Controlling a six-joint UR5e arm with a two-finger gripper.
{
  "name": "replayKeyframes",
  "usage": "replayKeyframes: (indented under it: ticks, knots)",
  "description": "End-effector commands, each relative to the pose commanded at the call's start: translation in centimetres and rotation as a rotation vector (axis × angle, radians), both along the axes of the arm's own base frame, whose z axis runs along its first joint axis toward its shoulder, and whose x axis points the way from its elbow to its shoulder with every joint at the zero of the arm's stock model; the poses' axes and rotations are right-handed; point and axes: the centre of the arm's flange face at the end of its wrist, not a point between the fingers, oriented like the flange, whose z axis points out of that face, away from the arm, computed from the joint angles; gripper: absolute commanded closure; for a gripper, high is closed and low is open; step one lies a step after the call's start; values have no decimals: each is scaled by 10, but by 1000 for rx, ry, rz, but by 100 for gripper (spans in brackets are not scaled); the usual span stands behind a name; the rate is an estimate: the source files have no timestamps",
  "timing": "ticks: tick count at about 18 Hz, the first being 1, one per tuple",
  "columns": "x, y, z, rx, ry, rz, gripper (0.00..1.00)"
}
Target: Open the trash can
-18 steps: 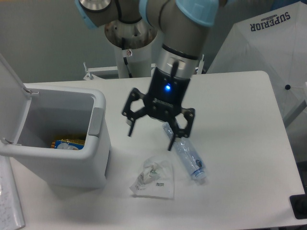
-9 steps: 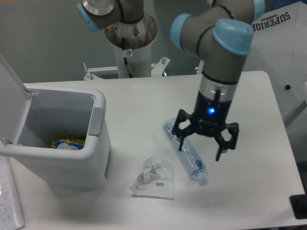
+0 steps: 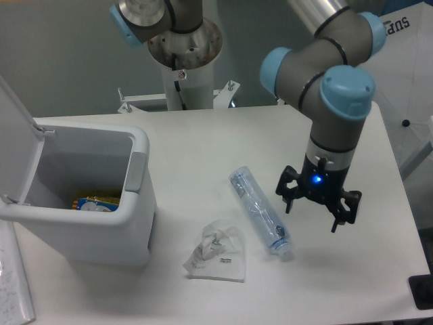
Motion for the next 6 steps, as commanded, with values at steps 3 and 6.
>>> replayKeyframes:
  ticks: [3, 6]
  knots:
    - [-11, 3, 4, -42, -15, -20, 0]
    - [-15, 2, 2, -78, -19, -15, 0]
